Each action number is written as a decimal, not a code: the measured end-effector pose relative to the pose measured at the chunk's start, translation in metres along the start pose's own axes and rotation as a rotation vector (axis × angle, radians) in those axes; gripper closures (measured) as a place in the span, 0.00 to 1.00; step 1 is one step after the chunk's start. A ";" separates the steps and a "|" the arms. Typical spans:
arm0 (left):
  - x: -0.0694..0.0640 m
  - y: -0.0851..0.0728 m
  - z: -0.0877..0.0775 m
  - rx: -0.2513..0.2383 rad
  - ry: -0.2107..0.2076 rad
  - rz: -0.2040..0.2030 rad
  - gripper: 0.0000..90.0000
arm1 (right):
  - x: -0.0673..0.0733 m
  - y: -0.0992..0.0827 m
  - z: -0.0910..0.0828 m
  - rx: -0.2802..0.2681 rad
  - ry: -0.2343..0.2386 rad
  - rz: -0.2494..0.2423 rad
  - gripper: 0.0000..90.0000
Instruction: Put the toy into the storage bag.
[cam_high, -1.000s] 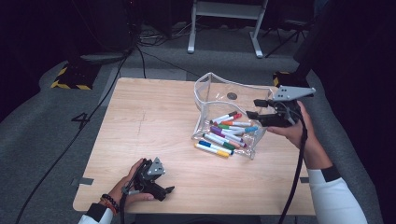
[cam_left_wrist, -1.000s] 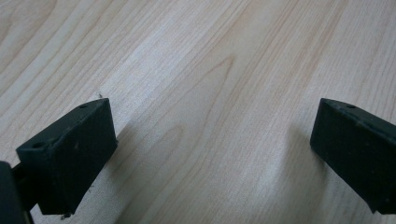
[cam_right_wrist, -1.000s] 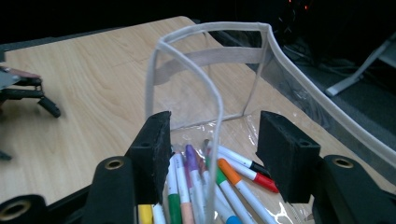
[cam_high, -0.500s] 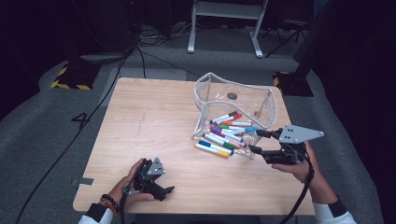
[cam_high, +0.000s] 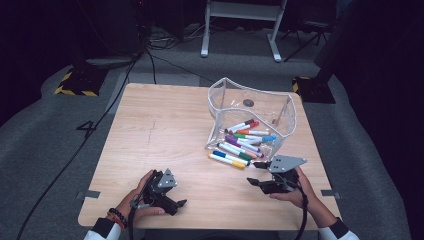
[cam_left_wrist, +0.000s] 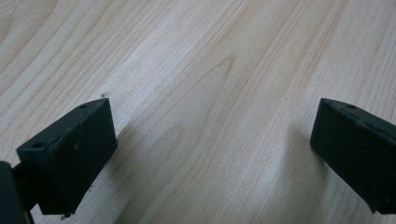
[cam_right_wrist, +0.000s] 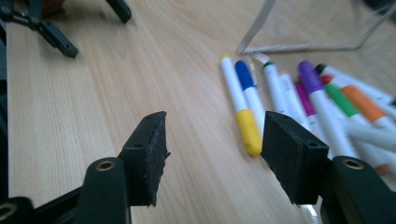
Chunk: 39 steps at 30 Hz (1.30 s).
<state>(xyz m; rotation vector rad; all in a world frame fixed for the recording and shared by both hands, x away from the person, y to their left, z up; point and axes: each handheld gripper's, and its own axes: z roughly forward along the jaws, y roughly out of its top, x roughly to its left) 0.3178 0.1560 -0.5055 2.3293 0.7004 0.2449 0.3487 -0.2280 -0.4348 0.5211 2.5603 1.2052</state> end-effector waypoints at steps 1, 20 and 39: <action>0.000 0.000 0.000 0.000 0.000 0.000 0.01 | 0.000 -0.001 0.004 0.006 0.001 -0.003 0.45; 0.000 0.000 0.000 0.001 -0.003 0.003 0.01 | -0.021 0.001 0.088 0.091 -0.036 0.006 0.45; 0.000 0.000 0.000 0.001 -0.003 0.004 0.01 | -0.010 -0.003 0.095 0.103 0.095 0.007 0.82</action>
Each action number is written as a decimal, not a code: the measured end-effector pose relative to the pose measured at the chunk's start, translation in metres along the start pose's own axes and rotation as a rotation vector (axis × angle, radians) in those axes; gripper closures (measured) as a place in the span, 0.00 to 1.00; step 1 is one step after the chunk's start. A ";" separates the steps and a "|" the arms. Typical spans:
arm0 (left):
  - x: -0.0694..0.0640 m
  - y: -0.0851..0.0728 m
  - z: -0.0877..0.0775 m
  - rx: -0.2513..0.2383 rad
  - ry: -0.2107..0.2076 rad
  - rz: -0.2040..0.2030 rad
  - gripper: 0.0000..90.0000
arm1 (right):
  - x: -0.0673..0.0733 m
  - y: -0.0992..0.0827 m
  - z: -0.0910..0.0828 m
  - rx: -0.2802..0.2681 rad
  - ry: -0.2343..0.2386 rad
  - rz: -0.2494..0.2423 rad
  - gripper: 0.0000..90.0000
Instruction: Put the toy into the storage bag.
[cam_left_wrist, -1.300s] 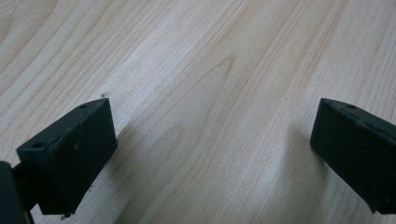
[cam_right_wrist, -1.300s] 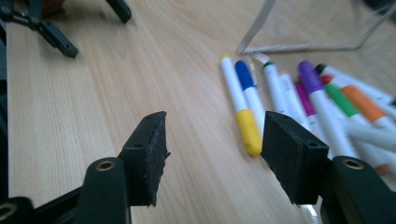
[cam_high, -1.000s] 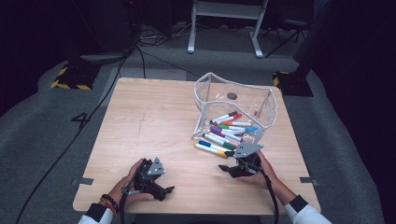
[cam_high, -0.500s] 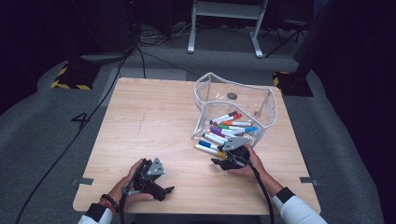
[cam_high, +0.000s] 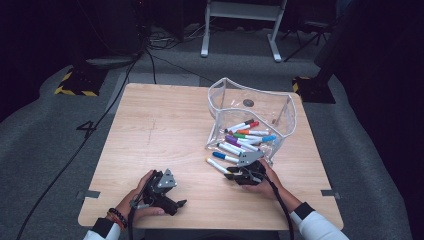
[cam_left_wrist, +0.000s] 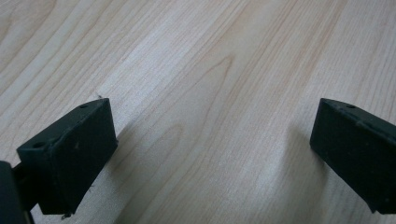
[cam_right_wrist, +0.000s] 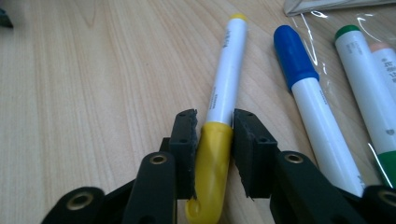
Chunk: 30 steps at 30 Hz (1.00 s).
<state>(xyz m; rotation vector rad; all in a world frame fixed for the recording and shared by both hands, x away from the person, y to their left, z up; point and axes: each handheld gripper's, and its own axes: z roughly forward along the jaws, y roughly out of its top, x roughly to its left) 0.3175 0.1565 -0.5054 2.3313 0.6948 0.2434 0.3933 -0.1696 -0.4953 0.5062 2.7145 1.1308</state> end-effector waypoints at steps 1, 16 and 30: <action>0.000 0.000 0.000 0.000 0.000 0.000 0.01 | 0.001 0.000 0.000 0.003 0.002 -0.009 0.82; 0.000 0.000 0.000 0.000 0.000 0.000 0.01 | 0.007 0.010 -0.025 -0.003 -0.020 -0.105 0.83; 0.000 0.000 0.000 0.000 -0.001 0.000 0.01 | 0.012 0.034 -0.072 -0.098 -0.051 -0.154 0.83</action>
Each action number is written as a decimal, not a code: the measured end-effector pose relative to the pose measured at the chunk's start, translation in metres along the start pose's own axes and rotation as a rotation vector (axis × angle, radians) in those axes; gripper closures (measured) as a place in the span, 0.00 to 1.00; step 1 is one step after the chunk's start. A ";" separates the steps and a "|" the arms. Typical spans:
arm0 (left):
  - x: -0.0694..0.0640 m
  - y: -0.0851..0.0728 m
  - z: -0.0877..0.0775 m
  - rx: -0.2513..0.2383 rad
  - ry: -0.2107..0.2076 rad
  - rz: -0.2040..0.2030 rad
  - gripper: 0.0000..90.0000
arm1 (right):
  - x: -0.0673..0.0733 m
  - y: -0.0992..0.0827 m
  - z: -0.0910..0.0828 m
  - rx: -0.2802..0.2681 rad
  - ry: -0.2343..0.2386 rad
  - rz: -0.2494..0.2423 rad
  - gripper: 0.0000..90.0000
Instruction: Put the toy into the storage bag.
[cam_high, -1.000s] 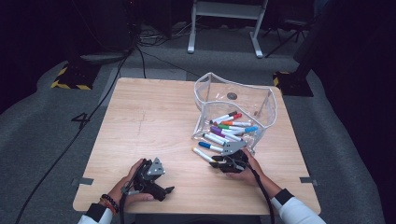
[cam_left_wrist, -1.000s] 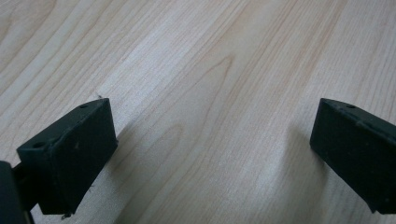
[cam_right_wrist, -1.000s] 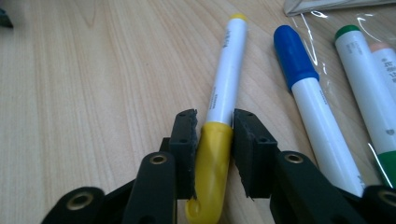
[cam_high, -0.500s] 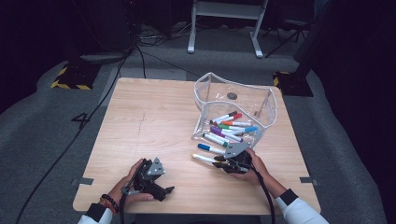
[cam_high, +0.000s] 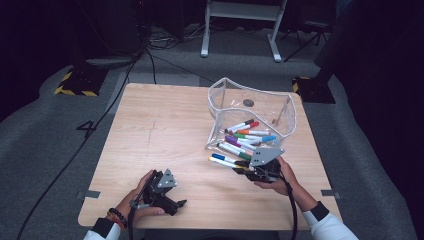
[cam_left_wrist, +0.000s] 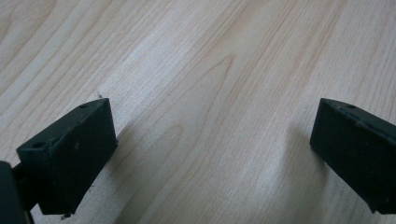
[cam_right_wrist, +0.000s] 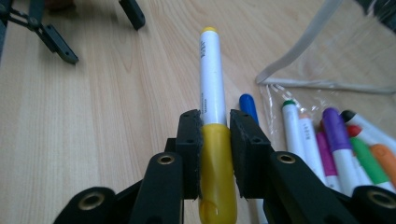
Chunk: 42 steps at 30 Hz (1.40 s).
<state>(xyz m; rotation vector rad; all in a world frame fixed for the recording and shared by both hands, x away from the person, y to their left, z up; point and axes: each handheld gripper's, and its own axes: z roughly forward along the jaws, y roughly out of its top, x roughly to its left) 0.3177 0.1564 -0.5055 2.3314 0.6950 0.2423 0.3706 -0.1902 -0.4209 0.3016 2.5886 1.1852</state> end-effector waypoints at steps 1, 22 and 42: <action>0.000 0.000 0.000 0.000 0.000 -0.001 0.01 | -0.001 0.004 -0.006 -0.011 -0.006 -0.007 0.83; 0.000 0.000 0.000 0.000 0.001 0.001 0.01 | -0.052 0.066 -0.095 -0.079 -0.207 -0.034 0.83; 0.000 0.001 0.001 0.000 0.003 -0.003 0.01 | -0.134 0.072 -0.071 0.114 -0.284 0.094 0.83</action>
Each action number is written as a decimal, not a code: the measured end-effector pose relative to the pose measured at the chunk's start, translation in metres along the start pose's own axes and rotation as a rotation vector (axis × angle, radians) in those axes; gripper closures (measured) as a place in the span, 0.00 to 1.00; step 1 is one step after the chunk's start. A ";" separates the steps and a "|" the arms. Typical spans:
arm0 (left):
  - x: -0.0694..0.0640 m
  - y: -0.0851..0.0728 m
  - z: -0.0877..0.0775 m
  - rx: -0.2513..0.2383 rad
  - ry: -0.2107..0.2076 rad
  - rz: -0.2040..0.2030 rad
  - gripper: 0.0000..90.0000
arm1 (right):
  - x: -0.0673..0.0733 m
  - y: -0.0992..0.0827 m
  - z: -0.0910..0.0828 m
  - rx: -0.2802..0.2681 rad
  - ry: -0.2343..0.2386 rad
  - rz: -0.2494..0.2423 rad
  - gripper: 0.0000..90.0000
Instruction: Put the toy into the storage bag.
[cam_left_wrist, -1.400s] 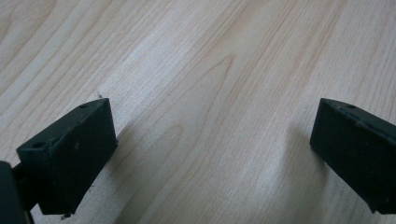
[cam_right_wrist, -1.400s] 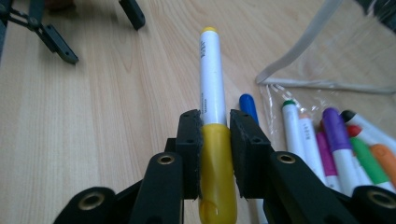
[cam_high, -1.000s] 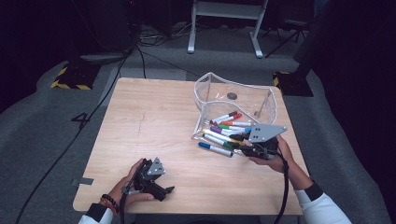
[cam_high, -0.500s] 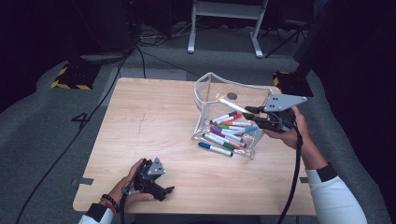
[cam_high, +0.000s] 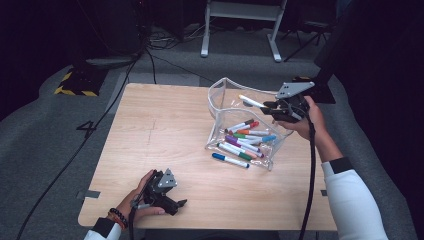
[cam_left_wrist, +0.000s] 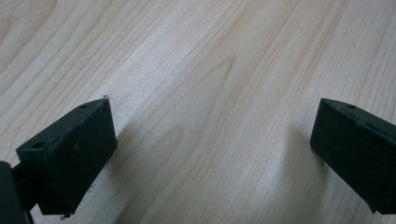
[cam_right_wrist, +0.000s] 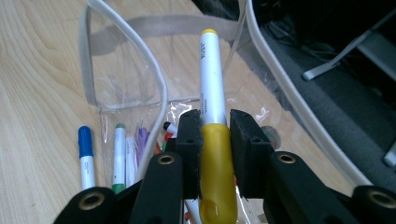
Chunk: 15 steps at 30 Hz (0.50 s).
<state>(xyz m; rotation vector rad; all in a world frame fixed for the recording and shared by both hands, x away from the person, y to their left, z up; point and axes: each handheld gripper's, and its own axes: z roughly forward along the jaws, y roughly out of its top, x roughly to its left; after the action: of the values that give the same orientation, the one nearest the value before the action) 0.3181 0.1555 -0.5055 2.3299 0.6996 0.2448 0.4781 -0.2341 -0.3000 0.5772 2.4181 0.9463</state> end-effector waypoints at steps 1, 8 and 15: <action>0.000 0.000 0.000 0.000 0.000 0.000 0.01 | -0.001 0.000 0.004 0.016 -0.003 0.002 0.83; 0.000 0.000 0.000 0.000 0.000 0.000 0.01 | -0.011 -0.006 0.029 0.139 0.031 0.076 0.83; 0.000 0.000 0.000 0.000 0.000 0.000 0.01 | -0.001 -0.006 0.041 0.262 0.099 0.056 0.83</action>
<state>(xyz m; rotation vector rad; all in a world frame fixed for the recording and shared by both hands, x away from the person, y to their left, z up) 0.3180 0.1555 -0.5055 2.3299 0.6999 0.2448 0.5009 -0.2183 -0.3305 0.7087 2.6489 0.6975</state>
